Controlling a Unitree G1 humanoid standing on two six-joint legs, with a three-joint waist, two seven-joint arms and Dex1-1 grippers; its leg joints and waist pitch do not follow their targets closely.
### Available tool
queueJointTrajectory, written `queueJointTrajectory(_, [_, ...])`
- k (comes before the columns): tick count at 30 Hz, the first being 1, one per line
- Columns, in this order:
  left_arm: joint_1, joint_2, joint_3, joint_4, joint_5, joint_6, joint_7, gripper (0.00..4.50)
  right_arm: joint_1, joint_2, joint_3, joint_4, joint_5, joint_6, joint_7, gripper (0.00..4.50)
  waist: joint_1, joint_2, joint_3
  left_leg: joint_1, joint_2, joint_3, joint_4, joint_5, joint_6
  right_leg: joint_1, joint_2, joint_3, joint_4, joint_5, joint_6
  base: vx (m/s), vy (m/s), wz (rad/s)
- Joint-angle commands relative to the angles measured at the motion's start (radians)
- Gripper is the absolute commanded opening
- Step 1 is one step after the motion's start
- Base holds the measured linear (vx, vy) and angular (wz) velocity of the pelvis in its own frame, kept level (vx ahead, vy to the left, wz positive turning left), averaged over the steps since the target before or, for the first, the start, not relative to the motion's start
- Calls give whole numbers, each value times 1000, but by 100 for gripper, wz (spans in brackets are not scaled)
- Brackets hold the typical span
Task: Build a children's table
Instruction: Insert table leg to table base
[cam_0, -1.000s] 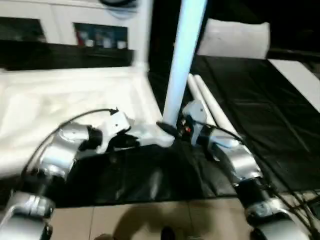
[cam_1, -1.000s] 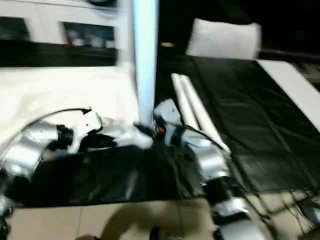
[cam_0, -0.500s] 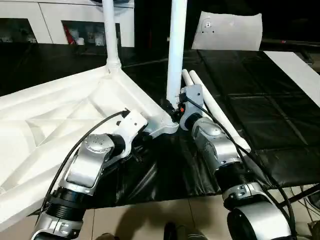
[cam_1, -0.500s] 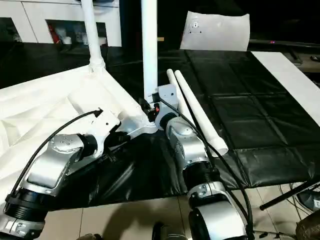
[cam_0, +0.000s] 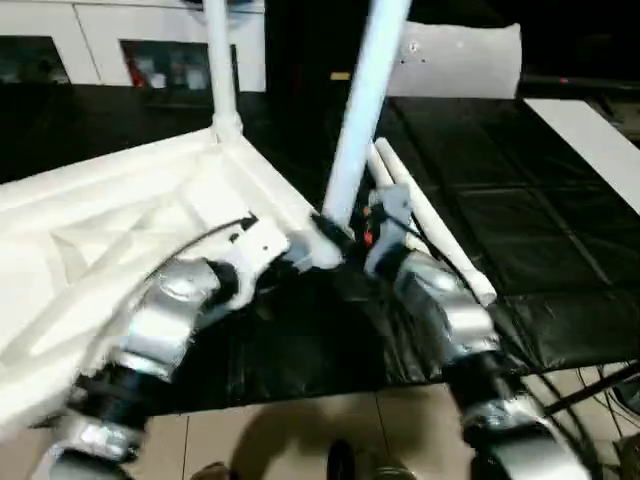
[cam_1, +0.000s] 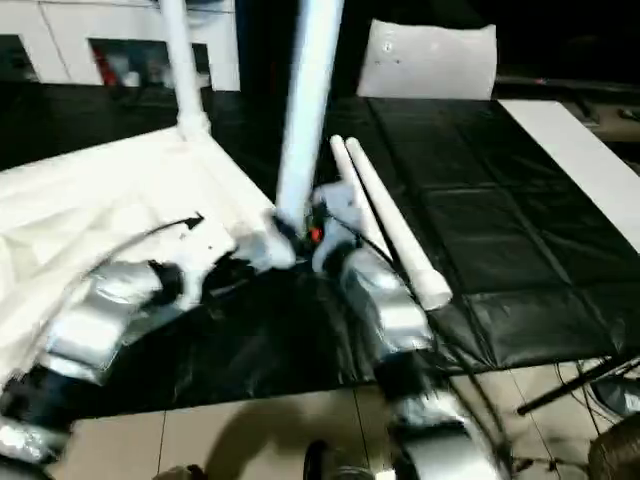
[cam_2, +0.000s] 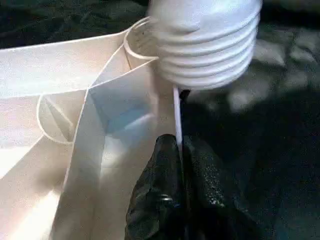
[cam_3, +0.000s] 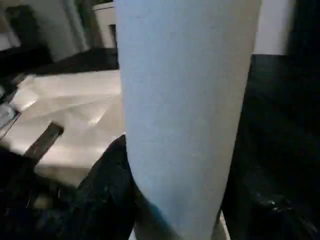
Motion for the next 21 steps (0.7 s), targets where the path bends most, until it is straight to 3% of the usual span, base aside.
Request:
queueJointTrajectory(1, [-41, 27, 6, 9, -31, -81, -58, 0, 50, -53, 21, 36, -14, 62, 66, 190, 9, 14, -45, 21, 9, -4, -62, -456, 46, 30, -72, 28, -102, -710, -25, 0, 0, 0])
queueJointTrajectory(4, [-58, 59, -5, 45, -35, -122, -109, 0, 62, -104, 33, 26, -30, 54, 111, 190, 15, 12, -48, 14, 14, -6, -66, -442, 41, 39, -73, 29, -93, -691, -35, 0, 0, 0])
queueJointTrajectory(7, [-74, 77, -14, 83, -50, -164, -148, 0, 57, -121, -12, -6, 11, 83, 131, 190, 18, 10, -50, 18, 16, -4, -65, -434, 38, 37, -74, 34, -87, -658, -60, 0, 0, 0])
queueJointTrajectory(11, [-104, 91, -22, 173, -42, -262, -172, 0, 42, -135, -76, -101, 139, 171, 172, 190, 31, 6, -60, 12, 20, 4, -67, -352, 49, 43, -71, 51, -65, -543, -106, 0, 0, 0])
queueJointTrajectory(12, [-122, 93, -26, 216, -30, -298, -165, 0, 35, -139, -95, -135, 194, 216, 192, 190, 37, 5, -65, 15, 23, 8, -65, -324, 52, 41, -72, 56, -57, -505, -123, 0, 0, 0])
queueJointTrajectory(14, [-143, 86, -19, 256, -14, -323, -122, 0, 28, -142, -111, -161, 238, 251, 207, 190, 45, 0, -73, 6, 23, 14, -62, -263, 59, 48, -69, 63, -41, -432, -135, 0, 0, 0])
queueJointTrajectory(15, [-161, 77, 4, 277, -51, -316, -146, 0, 22, -146, -119, -174, 263, 273, 215, 190, 49, 0, -72, 6, 24, 16, -61, -248, 61, 45, -69, 66, -36, -413, -140, 0, 0, 0])
queueJointTrajectory(16, [-169, 75, 23, 279, -78, -318, -166, 45, 20, -152, -116, -184, 265, 277, 225, 190, 54, -1, -71, 9, 22, 21, -58, -237, 61, 40, -68, 70, -32, -408, -147, 0, 0, 0])
queueJointTrajectory(18, [-178, 69, 51, 274, -114, -318, -179, 57, 20, -160, -107, -191, 251, 275, 239, 190, 61, -7, -79, 0, 21, 24, -50, -199, 55, 47, -70, 77, -16, -388, -155, 28, -6, 0])
queueJointTrajectory(19, [-183, 63, 71, 264, -143, -298, -190, 60, 20, -163, -102, -193, 238, 269, 240, 190, 66, -5, -81, 1, 21, 27, -47, -184, 56, 45, -71, 79, -13, -363, -164, 64, -15, 0])
queueJointTrajectory(21, [-200, 53, 114, 240, -206, -276, -209, 80, 16, -166, -97, -198, 217, 271, 225, 190, 75, -13, -91, -5, 16, 35, -37, -107, 70, 46, -61, 85, 14, -213, -204, 68, -22, 1])
